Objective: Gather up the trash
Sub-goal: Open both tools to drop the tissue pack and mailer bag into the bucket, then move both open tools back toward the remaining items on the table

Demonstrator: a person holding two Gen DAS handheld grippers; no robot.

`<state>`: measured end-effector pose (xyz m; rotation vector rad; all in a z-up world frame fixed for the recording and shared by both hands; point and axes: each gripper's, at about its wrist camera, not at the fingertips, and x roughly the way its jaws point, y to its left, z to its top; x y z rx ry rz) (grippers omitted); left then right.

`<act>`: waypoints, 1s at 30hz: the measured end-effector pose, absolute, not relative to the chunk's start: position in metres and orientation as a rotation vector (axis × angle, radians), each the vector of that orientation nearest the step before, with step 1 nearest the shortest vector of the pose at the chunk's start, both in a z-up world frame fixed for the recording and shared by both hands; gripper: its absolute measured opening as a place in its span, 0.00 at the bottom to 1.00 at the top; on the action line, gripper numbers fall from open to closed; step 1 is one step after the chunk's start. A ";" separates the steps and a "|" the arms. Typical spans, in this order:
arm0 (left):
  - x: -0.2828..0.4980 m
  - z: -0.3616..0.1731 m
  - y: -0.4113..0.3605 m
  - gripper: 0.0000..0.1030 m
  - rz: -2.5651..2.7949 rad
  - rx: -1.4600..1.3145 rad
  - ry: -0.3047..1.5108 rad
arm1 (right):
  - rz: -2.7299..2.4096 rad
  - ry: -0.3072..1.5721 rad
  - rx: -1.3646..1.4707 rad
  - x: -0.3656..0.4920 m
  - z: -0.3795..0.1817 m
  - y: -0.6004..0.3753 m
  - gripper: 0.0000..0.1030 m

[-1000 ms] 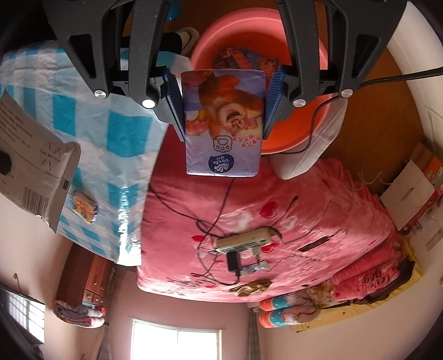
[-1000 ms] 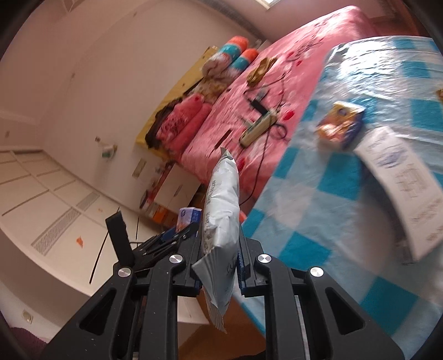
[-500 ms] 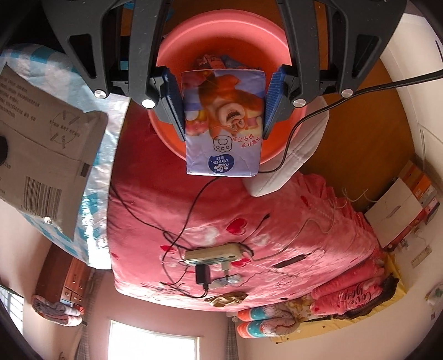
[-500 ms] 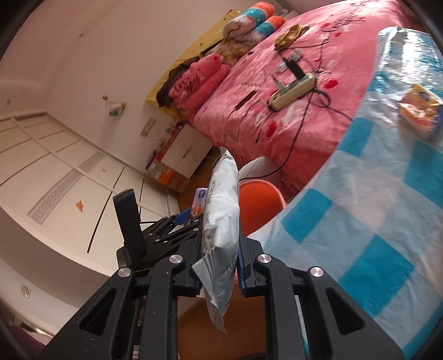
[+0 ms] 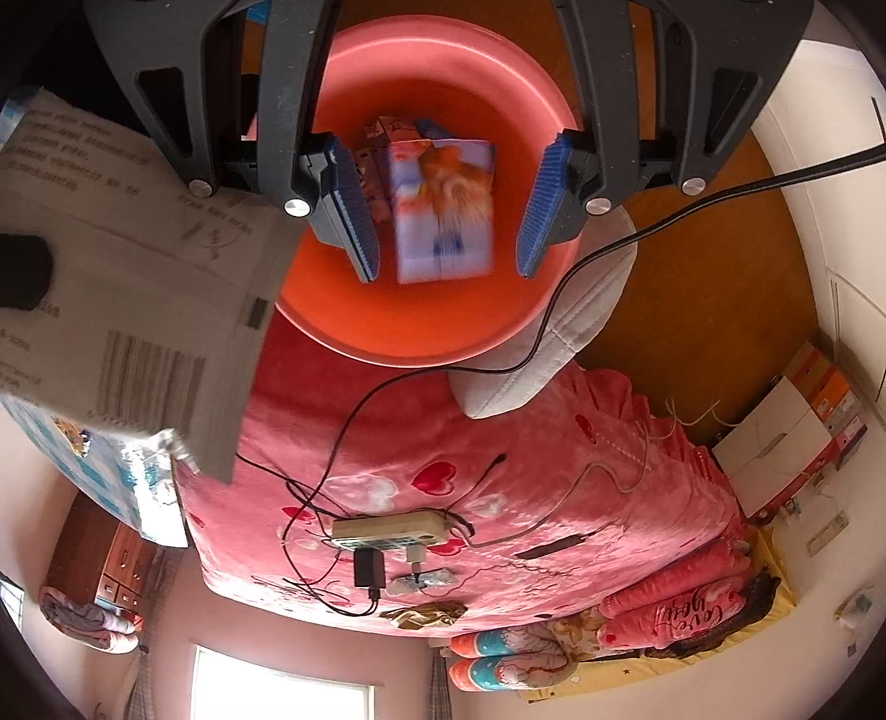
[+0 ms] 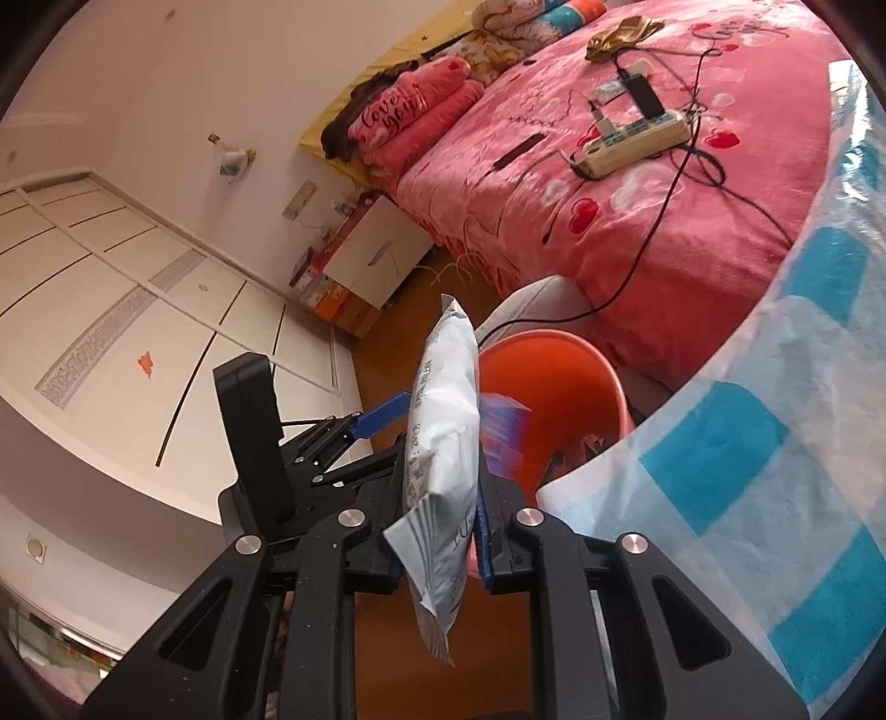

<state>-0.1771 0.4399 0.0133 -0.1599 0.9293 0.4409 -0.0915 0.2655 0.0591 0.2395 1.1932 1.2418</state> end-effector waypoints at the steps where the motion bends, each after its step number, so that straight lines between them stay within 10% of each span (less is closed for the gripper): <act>1: -0.176 0.012 0.442 0.54 0.445 -0.163 0.932 | 1.235 1.202 0.227 -0.091 0.056 0.270 0.22; 11: -0.174 -0.008 0.450 0.76 0.509 -0.166 0.995 | 1.091 1.131 0.117 -0.092 0.051 0.258 0.71; 30: -0.165 0.027 0.405 0.83 0.464 -0.083 0.931 | 0.865 0.836 -0.011 -0.117 0.084 0.169 0.86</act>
